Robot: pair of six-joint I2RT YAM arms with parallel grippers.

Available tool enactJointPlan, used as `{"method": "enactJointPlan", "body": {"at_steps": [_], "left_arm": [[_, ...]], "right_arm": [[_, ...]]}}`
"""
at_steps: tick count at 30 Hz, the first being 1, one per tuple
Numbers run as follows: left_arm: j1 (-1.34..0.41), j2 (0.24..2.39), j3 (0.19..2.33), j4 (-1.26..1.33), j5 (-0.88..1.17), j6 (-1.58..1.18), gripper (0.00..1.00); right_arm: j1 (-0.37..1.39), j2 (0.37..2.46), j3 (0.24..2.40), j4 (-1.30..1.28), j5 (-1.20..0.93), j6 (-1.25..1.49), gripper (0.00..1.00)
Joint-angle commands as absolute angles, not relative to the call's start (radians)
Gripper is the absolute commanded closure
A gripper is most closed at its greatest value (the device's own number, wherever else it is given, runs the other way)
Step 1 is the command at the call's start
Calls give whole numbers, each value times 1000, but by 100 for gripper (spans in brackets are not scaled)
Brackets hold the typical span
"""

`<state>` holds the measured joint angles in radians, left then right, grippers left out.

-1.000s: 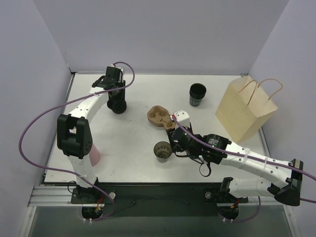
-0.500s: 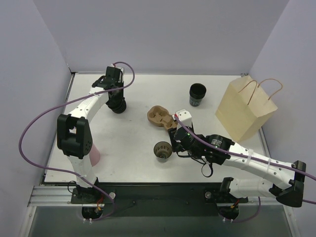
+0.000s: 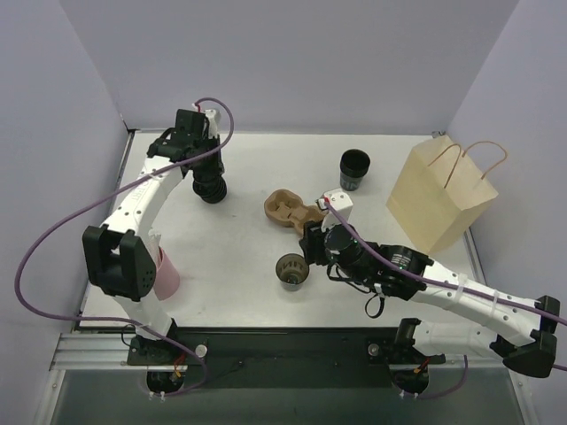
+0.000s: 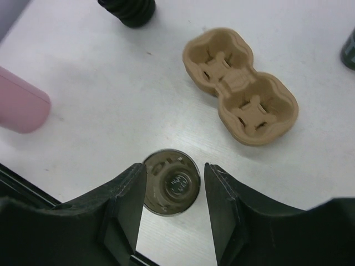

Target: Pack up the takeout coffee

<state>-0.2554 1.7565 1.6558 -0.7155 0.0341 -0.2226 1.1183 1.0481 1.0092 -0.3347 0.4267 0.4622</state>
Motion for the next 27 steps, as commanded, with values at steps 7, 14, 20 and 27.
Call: {"method": "enactJointPlan", "body": {"at_steps": [7,14,20,27], "left_arm": [[-255,1352,1455,-527,709,-524,81],[-265,1094,1175,-123,839,-894,81],[-276,967,1020,93,827,-1103,81],[-285,901,920,201,799,-1222,81]], "right_arm": [[1060,856,752,389,151,302,53],[1058,882,608,818,-44,272,53],[1063,989,584,1058,-152,219,53],[1095,1055,620,1123,-123,141,53]]}}
